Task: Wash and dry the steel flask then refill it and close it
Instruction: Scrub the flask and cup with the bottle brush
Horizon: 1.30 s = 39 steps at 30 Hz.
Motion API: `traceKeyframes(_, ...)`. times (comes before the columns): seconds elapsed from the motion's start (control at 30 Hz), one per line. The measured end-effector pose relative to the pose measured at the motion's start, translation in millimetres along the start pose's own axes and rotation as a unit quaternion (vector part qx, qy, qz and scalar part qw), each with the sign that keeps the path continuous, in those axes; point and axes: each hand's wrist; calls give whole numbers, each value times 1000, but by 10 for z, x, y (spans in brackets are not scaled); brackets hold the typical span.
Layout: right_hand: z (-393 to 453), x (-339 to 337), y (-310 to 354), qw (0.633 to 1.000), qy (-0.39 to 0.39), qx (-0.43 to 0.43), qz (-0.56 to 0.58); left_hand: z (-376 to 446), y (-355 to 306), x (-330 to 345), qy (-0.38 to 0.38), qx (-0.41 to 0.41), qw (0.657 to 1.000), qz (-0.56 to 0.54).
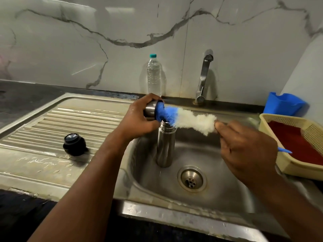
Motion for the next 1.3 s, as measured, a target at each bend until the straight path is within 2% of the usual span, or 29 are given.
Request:
traceKeyframes(0.07,38,-13,-6,985,115,21,128,-7,19,17,2,30,996,87)
traceKeyframes(0.1,56,-15,-9,954,193,44,226,4,23,34,4,45,990,131)
traceKeyframes(0.13,74,-22,-3,893,263,78,356,17,22,55,4,51,985,163)
traceKeyframes(0.17,88,-30,18,817,310,113,473,27,11,76,2,50,982,181)
traceKeyframes(0.2,84,-26,36,776,330,127,522,36,3,91,-2,47,981,190)
traceKeyframes(0.23,67,-9,54,788,322,111,512,42,-14,97,-9,48,980,191)
traceKeyframes(0.27,39,15,46,855,284,77,427,42,-17,99,-19,53,983,176)
traceKeyframes(0.3,15,24,17,929,213,44,298,33,-12,99,-26,55,987,147)
traceKeyframes(0.33,-2,18,-17,973,140,27,181,21,-5,94,-25,51,992,112)
traceKeyframes(0.37,-13,8,-48,993,72,27,89,8,8,84,-14,37,996,85)
traceKeyframes(0.43,-15,-42,-84,1000,-8,5,-8,-6,38,53,20,0,997,74)
traceKeyframes(0.53,-28,-53,-61,991,-72,-54,-98,-28,42,-14,32,-20,996,75)
traceKeyframes(0.6,-19,-40,-48,995,-54,-41,-78,-47,25,-73,21,-9,997,71)
traceKeyframes(0.67,2,-22,-30,1000,12,-10,27,-52,-7,-81,2,22,996,92)
traceKeyframes(0.7,23,-36,-19,990,79,8,120,-46,-17,-67,-10,45,993,107)
traceKeyframes(0.73,38,-40,-7,955,178,33,234,-31,-21,-46,-20,66,990,127)
traceKeyframes(0.77,43,-28,5,888,279,66,359,-16,-21,-16,-28,80,985,152)
traceKeyframes(0.8,44,-24,18,805,352,104,465,-6,-30,15,-32,86,980,178)
traceKeyframes(0.83,43,-12,20,751,383,123,523,6,-41,33,-36,88,976,196)
traceKeyframes(0.87,30,4,18,747,380,114,533,11,-48,32,-43,91,975,196)
traceKeyframes(0.9,3,32,-1,801,342,81,484,7,-45,21,-51,91,978,183)
traceKeyframes(0.93,-12,38,-27,881,276,44,381,-7,-54,8,-54,87,981,167)
traceKeyframes(0.97,-15,27,-45,944,198,21,263,-26,-55,-8,-46,74,984,153)
traceKeyframes(1.0,-13,21,-61,978,126,14,168,-41,-64,-26,-23,52,988,140)
traceKeyframes(1.03,-13,11,-84,993,58,9,99,-46,-86,-49,13,17,993,119)
traceKeyframes(1.1,-26,-25,-109,999,-8,-24,29,-56,-142,-107,109,-101,987,56)
traceKeyframes(1.2,-48,-19,-102,995,-25,-69,-73,-79,-206,-217,218,-285,933,-42)
traceKeyframes(1.23,-47,-14,-93,993,-25,-67,-92,-97,-210,-259,237,-319,915,-67)
traceKeyframes(1.3,-47,-20,-57,995,-3,-46,-86,-135,-211,-318,267,-338,896,-108)
Point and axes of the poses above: each hand's wrist, its own z-axis towards the middle knuckle, its own x-axis out of the palm, y = z × x, and after that the axes turned 15 degrees about y, right-handed
